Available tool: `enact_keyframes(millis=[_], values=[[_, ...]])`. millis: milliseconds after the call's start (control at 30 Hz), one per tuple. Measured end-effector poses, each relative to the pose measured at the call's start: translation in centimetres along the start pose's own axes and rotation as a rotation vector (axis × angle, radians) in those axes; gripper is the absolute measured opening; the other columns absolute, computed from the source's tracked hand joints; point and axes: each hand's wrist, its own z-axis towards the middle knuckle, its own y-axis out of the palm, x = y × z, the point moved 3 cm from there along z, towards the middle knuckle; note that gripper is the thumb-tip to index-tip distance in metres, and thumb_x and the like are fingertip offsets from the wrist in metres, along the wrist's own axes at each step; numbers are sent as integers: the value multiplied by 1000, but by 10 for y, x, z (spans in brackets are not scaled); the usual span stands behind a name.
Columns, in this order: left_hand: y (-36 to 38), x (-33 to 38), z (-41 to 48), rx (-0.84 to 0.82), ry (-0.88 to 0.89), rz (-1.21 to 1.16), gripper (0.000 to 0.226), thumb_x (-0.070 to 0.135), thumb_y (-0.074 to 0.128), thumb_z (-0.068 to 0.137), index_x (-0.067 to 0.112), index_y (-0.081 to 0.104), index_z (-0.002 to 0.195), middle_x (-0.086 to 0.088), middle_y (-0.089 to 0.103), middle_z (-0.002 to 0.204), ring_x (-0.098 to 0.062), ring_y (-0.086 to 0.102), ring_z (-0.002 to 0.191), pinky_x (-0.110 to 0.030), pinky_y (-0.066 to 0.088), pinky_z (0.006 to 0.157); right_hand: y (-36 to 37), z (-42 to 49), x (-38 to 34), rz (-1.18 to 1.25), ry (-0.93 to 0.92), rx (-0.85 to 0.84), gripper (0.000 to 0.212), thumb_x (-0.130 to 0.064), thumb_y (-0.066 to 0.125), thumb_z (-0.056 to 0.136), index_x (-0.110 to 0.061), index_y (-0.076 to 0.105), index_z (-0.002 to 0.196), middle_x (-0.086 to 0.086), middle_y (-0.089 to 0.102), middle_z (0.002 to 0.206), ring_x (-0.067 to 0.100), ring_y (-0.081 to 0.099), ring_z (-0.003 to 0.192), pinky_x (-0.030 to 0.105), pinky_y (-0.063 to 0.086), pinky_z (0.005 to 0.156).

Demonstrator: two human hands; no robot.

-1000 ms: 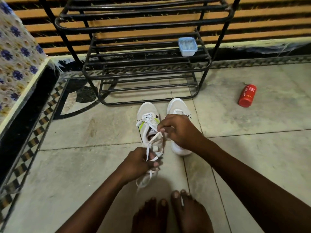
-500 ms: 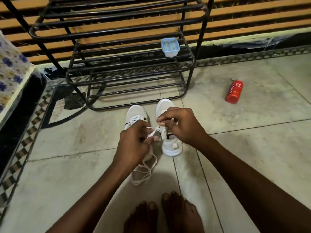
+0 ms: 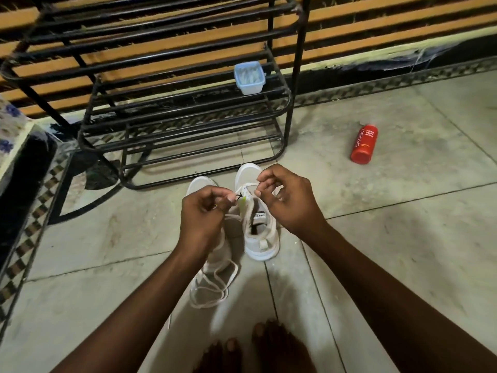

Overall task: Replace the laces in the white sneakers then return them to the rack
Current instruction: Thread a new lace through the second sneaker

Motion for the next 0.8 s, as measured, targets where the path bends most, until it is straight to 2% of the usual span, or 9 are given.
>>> enact_keyframes(millis=[133, 267, 400, 467, 533, 567, 667, 733, 800], values=[[8, -11, 22, 29, -40, 39, 12, -2, 65, 95, 3, 75, 90, -6, 78, 87, -12, 73, 79, -24, 56, 75, 2, 1, 18, -187, 70, -23, 23, -8, 80, 75, -8, 67, 94, 2, 69, 88, 14, 61, 79, 17, 47, 75], [16, -24, 49, 23, -29, 147, 14, 6, 72, 90, 14, 78, 80, 3, 77, 75, -11, 74, 73, -32, 60, 72, 14, 14, 46, -347, 178, -113, 37, -22, 84, 71, -10, 68, 102, 4, 67, 99, 16, 61, 88, 23, 47, 82], [25, -32, 65, -70, -36, 236, 20, 1, 74, 84, 14, 76, 69, 3, 77, 76, -12, 75, 80, -40, 62, 84, 33, 27, 59, -434, 260, -231, 47, -30, 82, 71, -9, 67, 111, 8, 70, 108, 23, 65, 102, 29, 50, 90], [26, -37, 67, -92, -73, 255, 21, 1, 76, 83, 16, 75, 67, 3, 78, 77, -12, 75, 82, -41, 61, 87, 42, 30, 60, -476, 262, -262, 45, -33, 81, 72, -6, 67, 104, 11, 71, 98, 29, 66, 95, 34, 53, 86], [24, -42, 67, -79, -92, 248, 17, 4, 79, 81, 15, 75, 69, 4, 77, 77, -11, 74, 82, -40, 61, 87, 47, 31, 60, -505, 243, -266, 41, -38, 77, 73, -3, 65, 91, 12, 67, 81, 35, 61, 80, 36, 51, 75], [24, -43, 66, -70, -88, 242, 17, 5, 80, 81, 16, 75, 69, 5, 77, 76, -11, 74, 81, -39, 61, 87, 48, 31, 62, -513, 249, -265, 42, -40, 76, 74, -3, 64, 90, 12, 66, 80, 36, 58, 78, 36, 49, 75], [21, -41, 64, -68, -43, 213, 23, 1, 79, 80, 20, 71, 71, 7, 76, 74, -7, 73, 77, -34, 61, 84, 47, 30, 67, -549, 296, -252, 40, -33, 77, 79, -3, 69, 104, 15, 71, 98, 37, 61, 97, 34, 45, 90], [19, -41, 63, -86, -24, 172, 28, -4, 77, 81, 22, 70, 70, 9, 75, 71, -5, 71, 73, -33, 61, 84, 46, 28, 66, -493, 341, -199, 31, -26, 75, 76, -3, 71, 98, 13, 73, 95, 36, 64, 96, 32, 45, 88], [21, -40, 64, -79, -26, 160, 29, -5, 74, 82, 21, 71, 71, 8, 74, 71, -5, 69, 70, -33, 61, 84, 44, 29, 64, -410, 422, -149, 32, -24, 73, 71, -6, 71, 98, 10, 73, 92, 31, 67, 94, 30, 50, 86]])
